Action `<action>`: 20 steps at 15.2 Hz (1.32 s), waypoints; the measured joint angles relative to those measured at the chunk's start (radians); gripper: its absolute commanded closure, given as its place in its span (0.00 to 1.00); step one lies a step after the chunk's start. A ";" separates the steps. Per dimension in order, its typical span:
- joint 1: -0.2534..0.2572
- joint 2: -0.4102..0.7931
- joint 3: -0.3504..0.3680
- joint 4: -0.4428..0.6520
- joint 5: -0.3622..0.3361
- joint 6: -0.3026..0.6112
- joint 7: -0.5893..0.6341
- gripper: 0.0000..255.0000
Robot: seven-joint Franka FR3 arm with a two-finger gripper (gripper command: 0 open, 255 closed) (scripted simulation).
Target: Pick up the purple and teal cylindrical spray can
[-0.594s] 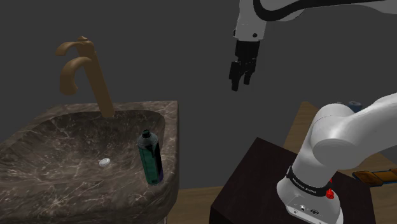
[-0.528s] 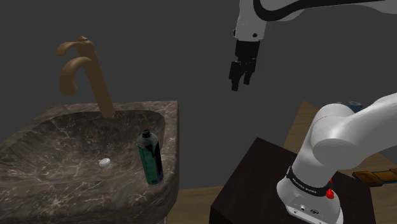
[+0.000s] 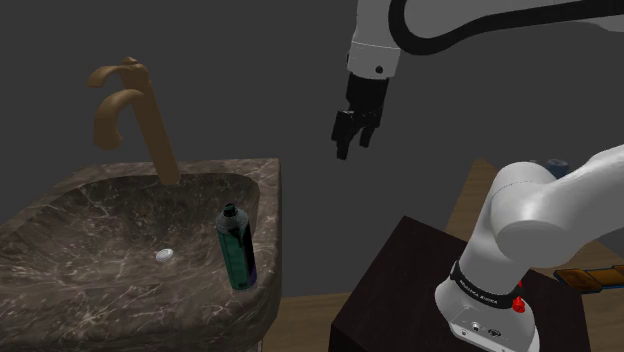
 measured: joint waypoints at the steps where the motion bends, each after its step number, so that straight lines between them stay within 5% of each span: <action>1: 0.010 0.004 0.025 -0.009 0.013 0.029 0.024 0.00; 10: 0.060 0.120 0.252 0.032 0.076 0.249 0.243 0.00; 20: -0.002 0.335 0.539 0.181 -0.026 0.460 0.534 0.00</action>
